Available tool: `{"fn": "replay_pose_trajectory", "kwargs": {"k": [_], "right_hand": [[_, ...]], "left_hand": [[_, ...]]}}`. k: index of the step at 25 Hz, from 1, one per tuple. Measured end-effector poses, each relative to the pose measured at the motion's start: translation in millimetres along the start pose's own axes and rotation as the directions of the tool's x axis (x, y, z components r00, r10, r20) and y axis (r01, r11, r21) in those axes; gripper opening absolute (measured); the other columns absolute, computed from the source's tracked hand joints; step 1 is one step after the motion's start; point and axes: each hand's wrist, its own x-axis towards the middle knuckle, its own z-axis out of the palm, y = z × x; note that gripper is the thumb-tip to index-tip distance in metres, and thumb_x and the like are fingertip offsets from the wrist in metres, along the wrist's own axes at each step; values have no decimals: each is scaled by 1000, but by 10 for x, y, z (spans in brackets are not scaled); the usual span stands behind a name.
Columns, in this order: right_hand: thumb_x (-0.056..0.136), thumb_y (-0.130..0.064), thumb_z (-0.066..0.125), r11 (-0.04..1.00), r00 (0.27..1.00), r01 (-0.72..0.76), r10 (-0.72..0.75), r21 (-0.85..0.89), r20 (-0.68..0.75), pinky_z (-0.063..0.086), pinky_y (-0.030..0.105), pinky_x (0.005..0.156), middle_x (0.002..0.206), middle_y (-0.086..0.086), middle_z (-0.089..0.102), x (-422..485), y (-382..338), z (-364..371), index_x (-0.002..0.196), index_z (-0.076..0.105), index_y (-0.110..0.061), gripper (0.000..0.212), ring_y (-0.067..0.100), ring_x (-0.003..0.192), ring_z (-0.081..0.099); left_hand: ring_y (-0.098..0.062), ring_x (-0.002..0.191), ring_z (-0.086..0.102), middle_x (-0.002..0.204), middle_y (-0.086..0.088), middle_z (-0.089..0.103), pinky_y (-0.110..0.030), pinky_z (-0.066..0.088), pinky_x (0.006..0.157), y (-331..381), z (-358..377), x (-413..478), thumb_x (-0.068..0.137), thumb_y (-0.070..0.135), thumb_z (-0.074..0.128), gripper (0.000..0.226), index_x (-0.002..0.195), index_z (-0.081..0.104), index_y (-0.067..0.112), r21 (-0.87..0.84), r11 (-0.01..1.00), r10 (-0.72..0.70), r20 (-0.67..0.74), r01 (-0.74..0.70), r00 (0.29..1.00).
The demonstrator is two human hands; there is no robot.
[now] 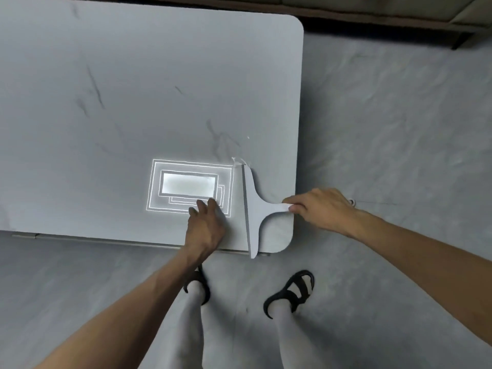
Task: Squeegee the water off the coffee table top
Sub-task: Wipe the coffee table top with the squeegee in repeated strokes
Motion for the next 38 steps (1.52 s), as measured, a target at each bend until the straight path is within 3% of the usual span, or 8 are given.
{"fn": "replay_pose_trajectory", "kwargs": {"k": [3, 5, 9, 12, 16, 24, 31, 38], "right_hand": [[95, -47, 40, 1000, 1000, 16, -15, -26, 24, 41, 30, 71, 104, -9, 70, -95, 393, -170, 117, 55, -52, 27, 22, 96, 64], [95, -46, 41, 1000, 999, -2, 3, -14, 33, 44, 31, 73, 96, -6, 69, -192, 593, -284, 116, 57, -51, 26, 23, 92, 64], [96, -48, 41, 996, 997, 72, -71, -48, 21, 32, 29, 62, 89, -9, 69, -280, 608, -358, 120, 54, -56, 29, 14, 70, 51], [96, -48, 39, 971, 970, 227, -219, -75, 102, 28, 28, 58, 97, -13, 70, -178, 303, -276, 124, 50, -57, 31, 11, 71, 50], [97, -48, 38, 926, 936, 330, -296, -183, 189, 20, 25, 51, 105, -10, 69, -29, 124, -239, 126, 52, -53, 32, 17, 82, 58], [96, -43, 42, 944, 962, 225, -177, -240, 205, 28, 29, 54, 60, -15, 43, -65, 800, -701, 103, 57, -50, 19, 19, 67, 48], [96, -45, 42, 916, 985, 159, -121, -367, 124, 31, 28, 58, 96, -7, 70, -129, 1155, -933, 112, 57, -52, 24, 23, 81, 61], [95, -46, 38, 897, 990, 140, -122, -419, 70, 23, 25, 49, 79, -8, 65, -197, 941, -1204, 105, 57, -50, 21, 21, 66, 53]], "left_hand": [[-61, 115, 50, 136, -40, 45, -61, 51, 86, 196, 102, 9, 93, 7, 50, 47, 135, 44, -14, 156, 982, -112, 48, 103, 993], [-64, 130, 29, 149, -41, 18, -67, 38, 100, 254, 93, -13, 99, 5, 39, 52, 145, 23, -12, 82, 967, -249, 74, 243, 966], [-66, 133, 17, 151, -42, 2, -70, 30, 104, 163, 97, 29, 99, -5, 26, 45, 144, 27, -5, 274, 955, -138, 83, 111, 987], [-49, 140, 24, 157, -26, 12, -57, 30, 112, 142, 35, 73, 94, 9, 52, 65, 152, 21, 12, 258, 955, -171, 63, 149, 983], [-40, 110, 51, 129, -24, 44, -48, 48, 89, 121, 140, 5, 85, 3, 52, 54, 137, 38, 3, 214, 976, -11, -89, 30, 996], [-47, 135, 32, 151, -28, 20, -55, 34, 107, 513, 510, 120, 85, 17, 57, 72, 149, 24, 14, 77, 972, -226, 37, 223, 973], [-47, 136, 31, 151, -30, 22, -54, 32, 109, 571, 425, 186, 87, 21, 60, 77, 152, 19, 18, 163, 952, -279, 122, 258, 952], [-40, 112, 59, 125, -22, 61, -41, 48, 95, 484, 219, -14, 93, 13, 45, 43, 136, 45, 10, -55, 984, -173, -84, 169, 981]]}}
